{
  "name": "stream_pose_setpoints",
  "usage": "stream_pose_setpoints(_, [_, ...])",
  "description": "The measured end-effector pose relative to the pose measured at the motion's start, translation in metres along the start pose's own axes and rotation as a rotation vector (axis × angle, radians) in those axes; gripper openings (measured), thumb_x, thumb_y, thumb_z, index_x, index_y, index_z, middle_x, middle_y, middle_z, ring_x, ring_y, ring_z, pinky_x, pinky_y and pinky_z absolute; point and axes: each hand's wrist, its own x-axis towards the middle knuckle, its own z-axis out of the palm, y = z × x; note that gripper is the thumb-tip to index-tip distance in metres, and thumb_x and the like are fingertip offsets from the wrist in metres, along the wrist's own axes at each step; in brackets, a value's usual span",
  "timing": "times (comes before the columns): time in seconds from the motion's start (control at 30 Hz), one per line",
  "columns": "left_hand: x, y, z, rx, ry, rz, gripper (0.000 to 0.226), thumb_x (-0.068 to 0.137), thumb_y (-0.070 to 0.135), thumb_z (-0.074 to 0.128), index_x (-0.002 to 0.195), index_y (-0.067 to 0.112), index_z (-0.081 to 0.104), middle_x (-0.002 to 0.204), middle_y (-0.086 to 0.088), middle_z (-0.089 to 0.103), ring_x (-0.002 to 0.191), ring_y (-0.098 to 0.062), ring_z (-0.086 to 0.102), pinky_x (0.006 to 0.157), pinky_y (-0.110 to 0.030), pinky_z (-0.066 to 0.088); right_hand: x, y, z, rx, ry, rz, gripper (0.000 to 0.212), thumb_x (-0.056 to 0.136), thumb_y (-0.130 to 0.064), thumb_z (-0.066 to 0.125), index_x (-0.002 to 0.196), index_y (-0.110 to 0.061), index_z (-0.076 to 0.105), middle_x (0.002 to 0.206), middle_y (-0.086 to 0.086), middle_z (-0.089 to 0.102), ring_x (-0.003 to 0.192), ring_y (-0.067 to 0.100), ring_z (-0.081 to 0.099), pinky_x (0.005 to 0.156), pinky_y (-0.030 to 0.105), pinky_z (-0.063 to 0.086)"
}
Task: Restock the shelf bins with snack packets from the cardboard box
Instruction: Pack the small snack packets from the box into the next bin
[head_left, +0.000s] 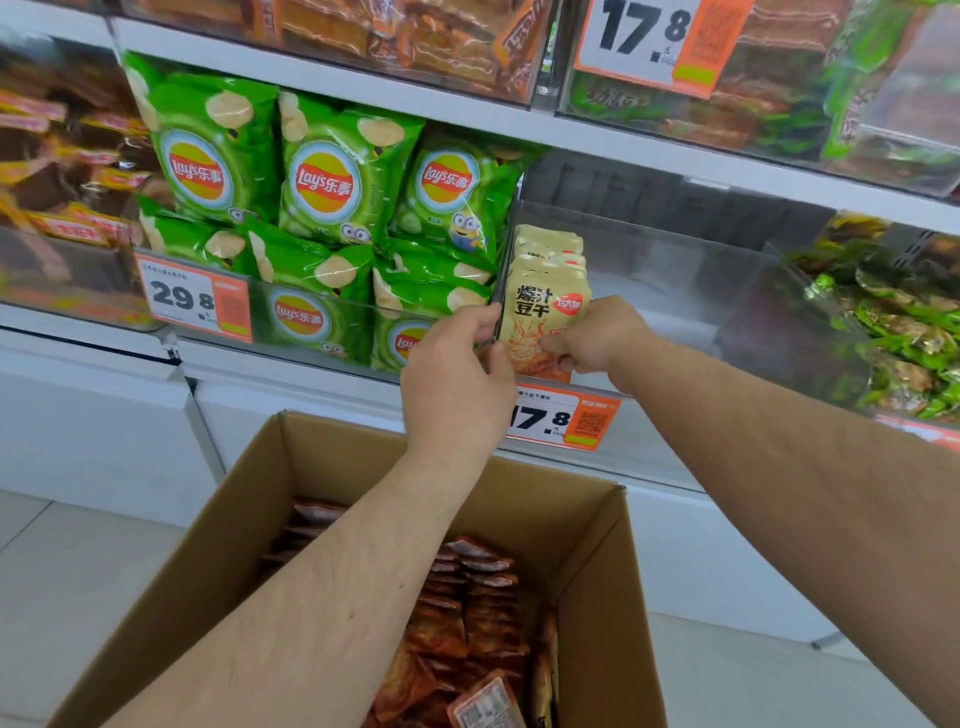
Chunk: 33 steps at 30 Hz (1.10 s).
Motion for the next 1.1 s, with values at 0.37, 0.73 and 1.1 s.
stream_pose_setpoints(0.37, [0.000, -0.001, 0.000, -0.011, -0.009, 0.002, 0.033, 0.090, 0.007, 0.063, 0.122, 0.016, 0.066, 0.110, 0.006, 0.069, 0.102, -0.007, 0.064, 0.090, -0.031, 0.054, -0.009, -0.006, 0.003, -0.132, 0.027, 0.004, 0.029, 0.093, -0.037, 0.063, 0.078, -0.014, 0.055, 0.068, 0.001, 0.059, 0.061, 0.017, 0.060, 0.053, 0.027, 0.043])
stream_pose_setpoints(0.73, [0.000, 0.006, -0.006, -0.024, -0.064, -0.043, 0.033, 0.091, 0.008, 0.063, 0.121, 0.021, 0.065, 0.097, 0.020, 0.056, 0.098, -0.006, 0.062, 0.088, -0.029, 0.053, -0.014, -0.005, 0.002, 0.073, -0.064, 0.044, 0.019, 0.090, -0.031, 0.068, 0.086, -0.014, 0.061, 0.090, 0.007, 0.067, 0.086, 0.024, 0.067, 0.083, 0.038, 0.059])
stream_pose_setpoints(1.1, [-0.034, -0.031, -0.035, -0.189, -0.083, -0.220, 0.026, 0.089, 0.012, 0.066, 0.110, 0.028, 0.062, 0.092, 0.018, 0.066, 0.074, 0.008, 0.058, 0.068, -0.004, 0.043, -0.081, -0.017, -0.002, -0.073, 0.365, -0.298, 0.035, 0.085, -0.021, 0.064, 0.117, -0.009, 0.059, 0.122, 0.010, 0.055, 0.099, 0.023, 0.055, 0.082, 0.028, 0.043])
